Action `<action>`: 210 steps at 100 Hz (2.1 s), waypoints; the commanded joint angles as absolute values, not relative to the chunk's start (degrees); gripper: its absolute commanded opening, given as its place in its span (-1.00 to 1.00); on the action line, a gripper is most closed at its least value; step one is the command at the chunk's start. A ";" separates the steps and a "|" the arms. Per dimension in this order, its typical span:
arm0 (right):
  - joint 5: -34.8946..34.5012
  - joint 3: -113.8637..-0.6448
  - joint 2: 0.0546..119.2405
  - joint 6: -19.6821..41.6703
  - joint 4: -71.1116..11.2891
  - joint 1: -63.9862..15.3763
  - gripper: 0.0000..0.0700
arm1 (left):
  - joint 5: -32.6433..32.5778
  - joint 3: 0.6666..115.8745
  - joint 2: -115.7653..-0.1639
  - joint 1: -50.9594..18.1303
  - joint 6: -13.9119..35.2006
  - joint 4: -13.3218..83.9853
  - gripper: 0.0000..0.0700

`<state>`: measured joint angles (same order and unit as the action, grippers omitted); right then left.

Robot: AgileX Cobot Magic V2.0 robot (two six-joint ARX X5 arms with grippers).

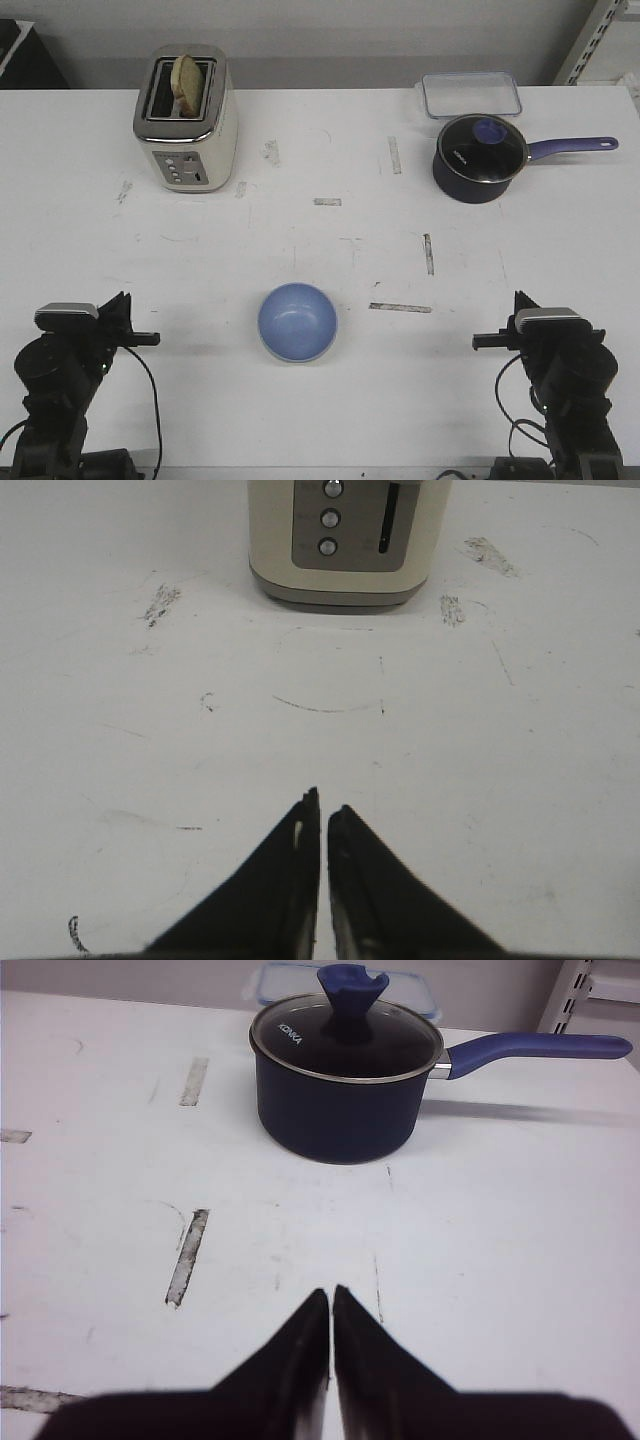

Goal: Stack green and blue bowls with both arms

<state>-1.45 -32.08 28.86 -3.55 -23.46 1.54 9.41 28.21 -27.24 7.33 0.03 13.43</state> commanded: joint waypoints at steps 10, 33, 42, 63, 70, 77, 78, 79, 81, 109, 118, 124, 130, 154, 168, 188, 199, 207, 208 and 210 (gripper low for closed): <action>-1.45 -32.14 28.93 -2.81 -22.70 1.48 -1.00 | 9.02 28.71 -26.70 7.49 0.69 11.11 -0.99; -1.45 -32.14 28.93 -2.81 -22.68 1.48 -1.00 | 9.02 28.71 -24.84 7.49 0.71 10.20 -0.99; -1.45 -32.14 28.93 -2.79 -22.70 1.48 -1.00 | 9.02 28.71 -24.08 7.49 0.71 10.20 -0.99; -1.45 -32.14 28.93 -2.79 -22.70 1.48 -1.00 | 8.84 28.71 -21.19 7.27 0.71 10.24 -0.99; -1.45 -32.14 28.93 -2.81 -22.70 1.48 -1.00 | 8.84 28.56 -19.03 6.74 0.71 10.26 -0.99; -1.45 -32.14 28.93 -2.81 -22.68 1.48 -1.00 | 7.07 27.70 -16.38 5.08 0.71 10.20 -1.00; -1.45 -32.14 28.93 -2.81 -22.65 1.48 -1.00 | 6.44 27.51 -16.01 4.78 0.71 10.15 -0.99; -1.45 -32.14 28.93 -2.81 -22.65 1.48 -1.00 | 5.67 27.27 -15.59 4.47 0.71 10.09 -0.99; -1.45 -32.14 28.93 -2.81 -22.68 1.48 -1.00 | 4.08 26.70 -14.72 3.79 0.71 9.91 -0.99; -1.45 -32.16 28.93 -2.81 -22.68 1.48 -1.00 | -2.15 11.62 -2.59 -0.43 2.02 2.59 -0.99; -1.45 -32.16 28.93 -2.81 -22.68 1.48 -1.00 | -1.72 7.66 -0.03 -0.05 1.98 1.48 -0.99; -1.45 -32.16 28.93 -2.81 -22.68 1.48 -1.00 | -1.74 5.17 -0.16 -0.08 2.00 -0.89 -0.99; -1.48 -32.18 28.91 -2.81 -22.68 1.48 -1.00 | -1.74 2.42 -0.16 -0.05 2.00 -4.25 -0.99; -1.48 -32.25 28.93 -2.79 -22.33 1.48 -1.00 | -1.17 0.71 -0.16 -0.05 2.02 -4.82 -0.99; -1.45 -32.25 28.91 -2.81 -22.30 1.48 -1.00 | -1.13 0.71 -0.19 -0.05 2.02 -4.78 -0.99; -1.45 -32.25 28.91 -2.81 -22.30 1.48 -1.00 | -1.10 0.71 -0.19 -0.05 2.02 -4.73 -0.99; -1.45 -32.25 28.91 -2.81 -22.30 1.48 -1.00 | -1.13 0.71 -0.19 -0.05 2.02 -4.75 -0.99; -1.45 -32.25 28.91 -2.81 -22.30 1.48 -1.00 | -1.13 0.71 -0.19 -0.05 2.02 -4.75 -0.99; -1.45 -32.25 28.91 -2.81 -22.30 1.48 -1.00 | -1.13 0.71 -0.19 -0.05 2.02 -4.75 -0.99; -1.45 -32.25 28.91 -2.81 -22.30 1.48 -1.00 | -1.13 0.71 -0.19 -0.05 2.02 -4.75 -0.99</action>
<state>-1.45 -32.08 28.86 -3.55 -23.09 1.54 -1.19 1.91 -0.30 -0.08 1.65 -3.97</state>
